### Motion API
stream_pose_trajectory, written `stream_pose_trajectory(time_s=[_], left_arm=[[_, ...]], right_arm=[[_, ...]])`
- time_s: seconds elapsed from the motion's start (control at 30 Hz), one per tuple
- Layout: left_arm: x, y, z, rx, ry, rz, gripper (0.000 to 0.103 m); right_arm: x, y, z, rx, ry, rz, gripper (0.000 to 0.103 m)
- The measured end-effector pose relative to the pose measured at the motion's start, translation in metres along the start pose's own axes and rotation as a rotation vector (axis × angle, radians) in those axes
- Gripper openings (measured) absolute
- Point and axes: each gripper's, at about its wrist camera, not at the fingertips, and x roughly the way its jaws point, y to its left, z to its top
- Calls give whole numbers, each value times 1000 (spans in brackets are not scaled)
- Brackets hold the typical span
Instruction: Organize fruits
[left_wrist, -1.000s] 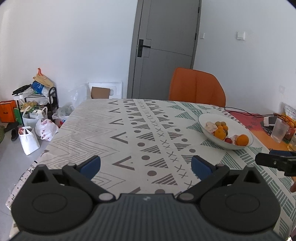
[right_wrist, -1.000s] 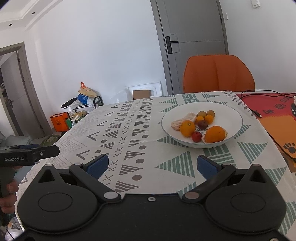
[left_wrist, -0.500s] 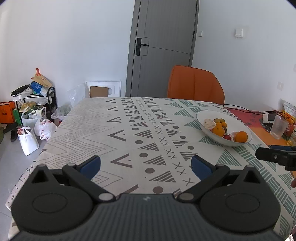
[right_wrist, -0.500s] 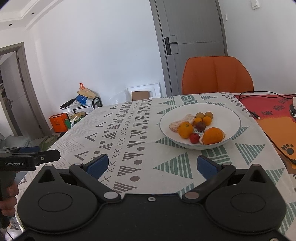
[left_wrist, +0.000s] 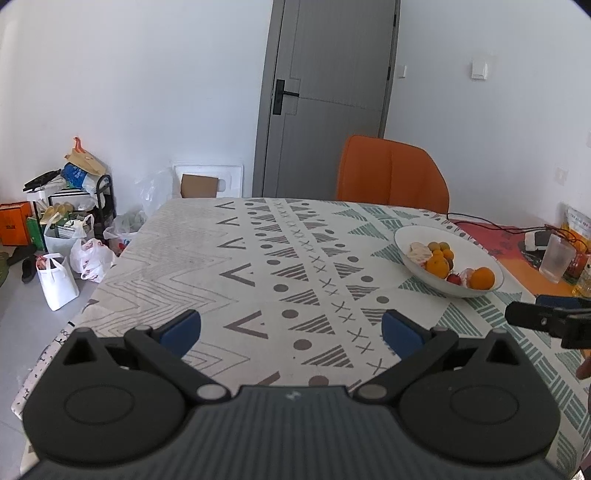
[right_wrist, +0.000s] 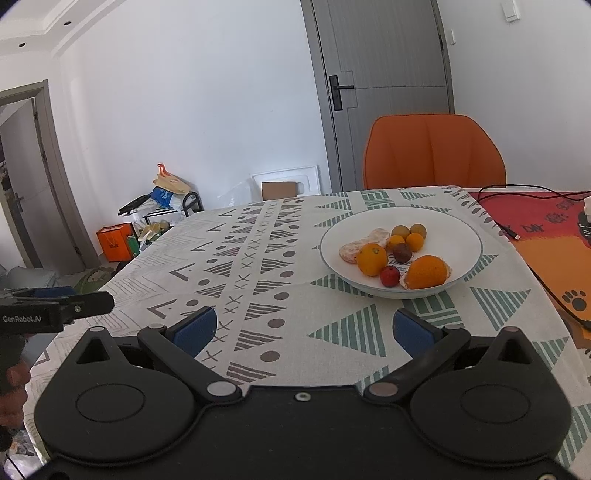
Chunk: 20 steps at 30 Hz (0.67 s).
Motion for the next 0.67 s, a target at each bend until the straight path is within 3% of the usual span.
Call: stream_pose_trajectory(time_s=[0.67], left_arm=[[13,-4,-8,19,51,-10,103]], right_arm=[[9,-5,-9,7,23,-9,103]])
